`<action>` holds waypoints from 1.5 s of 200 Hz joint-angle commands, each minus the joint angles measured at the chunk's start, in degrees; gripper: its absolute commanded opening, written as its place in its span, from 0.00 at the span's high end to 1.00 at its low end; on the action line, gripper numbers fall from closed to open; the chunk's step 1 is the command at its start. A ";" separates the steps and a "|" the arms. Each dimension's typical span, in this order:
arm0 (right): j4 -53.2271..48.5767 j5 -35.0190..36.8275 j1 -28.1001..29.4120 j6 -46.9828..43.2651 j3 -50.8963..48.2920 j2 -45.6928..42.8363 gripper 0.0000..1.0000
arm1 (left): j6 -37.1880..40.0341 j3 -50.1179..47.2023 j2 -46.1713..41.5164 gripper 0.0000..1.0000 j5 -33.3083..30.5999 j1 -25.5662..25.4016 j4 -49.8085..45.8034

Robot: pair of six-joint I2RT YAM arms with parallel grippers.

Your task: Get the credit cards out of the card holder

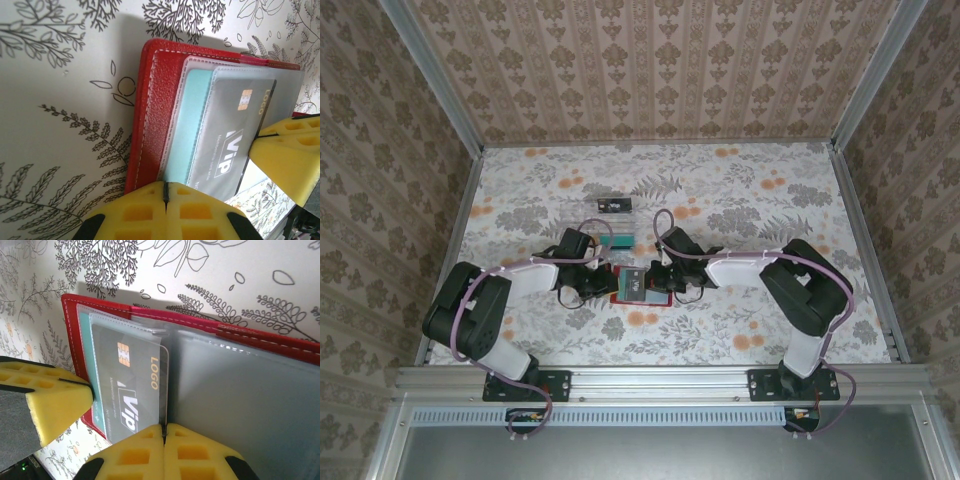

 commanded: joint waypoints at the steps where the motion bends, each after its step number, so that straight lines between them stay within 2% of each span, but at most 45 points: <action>1: -0.38 -0.20 -0.30 0.08 -0.93 -0.84 1.00 | 0.84 -0.02 1.99 1.00 -3.47 -0.15 -3.39; 59: 1.57 -1.49 -0.17 0.99 -0.08 1.14 1.00 | 0.59 1.75 -1.46 1.00 -1.46 -0.40 -2.95; 82: 2.34 -2.07 -0.17 1.31 0.19 1.77 1.00 | 0.58 2.77 -2.74 0.90 -0.85 -0.90 -2.48; 101: 2.61 -2.23 -0.17 1.43 0.34 2.15 1.00 | 0.45 3.32 -2.17 0.89 -0.48 -1.44 -1.76; 173: 2.37 -2.41 -0.18 1.29 0.56 2.29 1.00 | 0.16 3.17 3.01 0.94 -0.84 -2.24 -0.67; 189: 2.16 -2.41 -0.23 1.22 0.55 2.31 1.00 | 0.62 4.10 3.65 1.00 -3.17 -2.33 -3.91; 236: 2.12 -2.31 -1.41 0.95 -1.01 1.42 1.00 | 1.72 5.24 5.66 1.00 -8.84 -2.24 -11.20; 300: 2.77 -2.95 -2.19 0.90 -2.51 0.14 1.00 | 1.53 5.06 5.71 1.00 -8.86 -2.25 -11.03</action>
